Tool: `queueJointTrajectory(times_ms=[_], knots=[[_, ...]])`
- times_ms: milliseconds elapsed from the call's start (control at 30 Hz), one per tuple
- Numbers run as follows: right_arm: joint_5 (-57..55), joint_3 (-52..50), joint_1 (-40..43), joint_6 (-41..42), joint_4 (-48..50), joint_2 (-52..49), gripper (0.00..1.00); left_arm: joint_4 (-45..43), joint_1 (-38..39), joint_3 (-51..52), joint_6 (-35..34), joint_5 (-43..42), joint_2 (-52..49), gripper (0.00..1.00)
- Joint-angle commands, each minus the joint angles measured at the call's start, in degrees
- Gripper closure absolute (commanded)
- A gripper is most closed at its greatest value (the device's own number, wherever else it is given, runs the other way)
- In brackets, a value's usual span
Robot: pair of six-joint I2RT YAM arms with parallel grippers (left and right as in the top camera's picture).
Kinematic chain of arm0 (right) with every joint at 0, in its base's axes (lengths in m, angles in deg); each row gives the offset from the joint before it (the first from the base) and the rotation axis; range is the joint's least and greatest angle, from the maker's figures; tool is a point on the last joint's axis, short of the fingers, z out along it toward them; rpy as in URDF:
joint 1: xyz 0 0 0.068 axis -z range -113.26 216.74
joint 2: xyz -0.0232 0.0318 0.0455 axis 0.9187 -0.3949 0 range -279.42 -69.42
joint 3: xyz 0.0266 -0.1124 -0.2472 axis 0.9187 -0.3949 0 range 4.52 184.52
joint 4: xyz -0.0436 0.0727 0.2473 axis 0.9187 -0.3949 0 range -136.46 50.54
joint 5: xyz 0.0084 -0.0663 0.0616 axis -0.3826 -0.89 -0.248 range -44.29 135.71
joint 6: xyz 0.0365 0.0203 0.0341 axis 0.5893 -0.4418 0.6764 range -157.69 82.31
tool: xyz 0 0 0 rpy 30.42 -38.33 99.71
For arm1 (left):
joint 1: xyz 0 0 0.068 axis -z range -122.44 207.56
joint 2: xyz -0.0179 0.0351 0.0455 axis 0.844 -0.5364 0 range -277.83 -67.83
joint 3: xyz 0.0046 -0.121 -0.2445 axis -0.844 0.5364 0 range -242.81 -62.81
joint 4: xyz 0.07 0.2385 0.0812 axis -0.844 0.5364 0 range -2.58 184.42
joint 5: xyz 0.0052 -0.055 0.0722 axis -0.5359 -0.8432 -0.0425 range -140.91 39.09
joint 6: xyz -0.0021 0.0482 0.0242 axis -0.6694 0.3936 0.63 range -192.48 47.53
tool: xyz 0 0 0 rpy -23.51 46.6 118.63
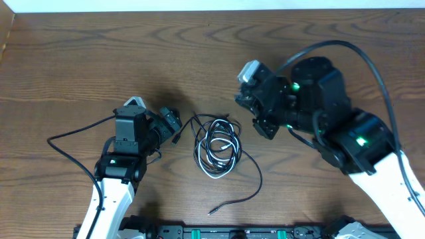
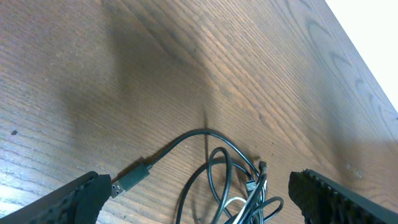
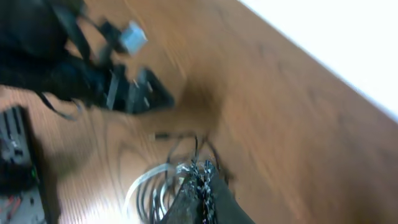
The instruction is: Untangle cables
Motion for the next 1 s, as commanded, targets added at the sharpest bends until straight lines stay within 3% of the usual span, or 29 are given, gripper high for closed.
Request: queueJointTrajectory(times_ms=[0, 100, 233, 333, 433, 500, 533, 567, 600, 800, 967], knots=[[-3.30, -1.33, 0.28, 2.73, -2.54, -4.00, 0.98, 0.15, -0.17, -0.42, 0.79, 0.79, 0.13, 0.02], [-2.91, -1.36, 0.09, 4.35, -4.90, -7.56, 0.82, 0.15, -0.17, -0.42, 0.79, 0.79, 0.13, 0.02], [-2.91, -1.36, -0.24, 4.70, -7.39, -13.18, 0.76, 0.15, -0.17, -0.42, 0.79, 0.79, 0.13, 0.02], [-4.07, -1.36, 0.11, 6.45, -8.87, -16.28, 0.82, 0.15, -0.17, -0.42, 0.79, 0.79, 0.13, 0.02], [-5.92, -1.33, 1.09, 8.72, -9.51, -16.72, 0.81, 0.15, -0.17, -0.42, 0.79, 0.79, 0.13, 0.02], [-5.99, -1.25, 2.16, 9.86, -9.51, -15.65, 0.79, 0.15, -0.17, -0.42, 0.79, 0.79, 0.15, 0.02], [-6.14, -1.25, 2.86, 10.45, -9.57, -14.88, 0.73, 0.15, -0.17, -0.42, 0.79, 0.79, 0.13, 0.02], [-6.38, -1.25, 3.65, 10.93, -9.94, -13.92, 0.58, 0.15, -0.17, -0.42, 0.79, 0.79, 0.13, 0.02], [-6.99, -1.25, 4.50, 11.45, -10.54, -12.94, 0.52, -0.07, -0.17, -0.42, 0.79, 0.83, 0.13, 0.02], [-9.35, -1.25, 10.51, 13.25, -16.17, -5.73, 0.49, -0.39, -0.17, -0.42, 0.83, -3.21, 0.09, 0.02], [-9.33, -1.25, 14.78, 13.25, -17.62, -0.50, 0.39, 8.61, 1.38, -0.42, 12.07, -8.39, -0.17, 0.02]])
